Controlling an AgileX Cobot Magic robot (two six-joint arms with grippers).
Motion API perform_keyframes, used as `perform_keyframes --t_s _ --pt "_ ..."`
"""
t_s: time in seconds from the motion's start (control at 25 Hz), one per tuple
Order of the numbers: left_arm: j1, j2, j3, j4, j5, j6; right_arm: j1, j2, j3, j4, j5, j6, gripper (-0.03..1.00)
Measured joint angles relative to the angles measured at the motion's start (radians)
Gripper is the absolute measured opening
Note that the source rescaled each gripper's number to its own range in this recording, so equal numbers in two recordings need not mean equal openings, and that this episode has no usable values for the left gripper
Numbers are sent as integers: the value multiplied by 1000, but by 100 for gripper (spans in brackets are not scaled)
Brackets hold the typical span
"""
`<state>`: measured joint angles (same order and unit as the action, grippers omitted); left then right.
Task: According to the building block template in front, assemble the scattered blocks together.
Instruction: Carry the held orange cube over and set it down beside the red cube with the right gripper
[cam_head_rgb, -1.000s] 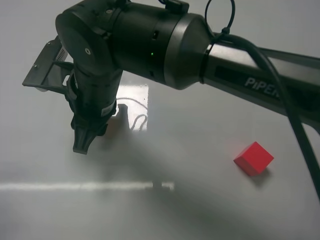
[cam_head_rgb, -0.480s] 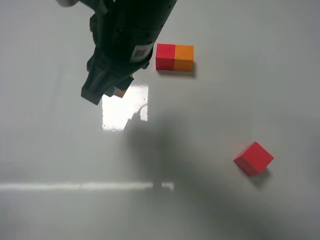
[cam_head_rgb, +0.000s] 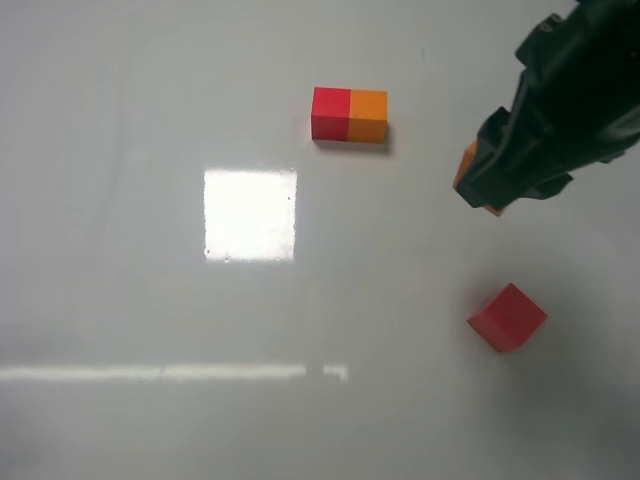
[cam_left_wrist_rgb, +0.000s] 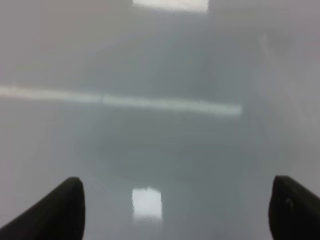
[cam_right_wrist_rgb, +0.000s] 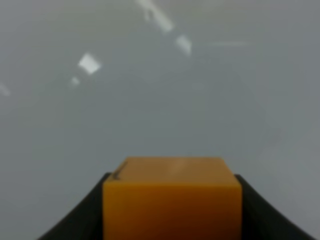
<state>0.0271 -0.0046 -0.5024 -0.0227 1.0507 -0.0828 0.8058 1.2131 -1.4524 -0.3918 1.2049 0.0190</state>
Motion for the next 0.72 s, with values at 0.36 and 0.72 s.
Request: perform_keyframes --t_s 0.36,0.72 --pt "0 0 0 0 0 0 -52 -262 385 -61 -48 177 0" --pt "0 0 0 0 0 0 -52 -396 578 -61 -100 264 0"
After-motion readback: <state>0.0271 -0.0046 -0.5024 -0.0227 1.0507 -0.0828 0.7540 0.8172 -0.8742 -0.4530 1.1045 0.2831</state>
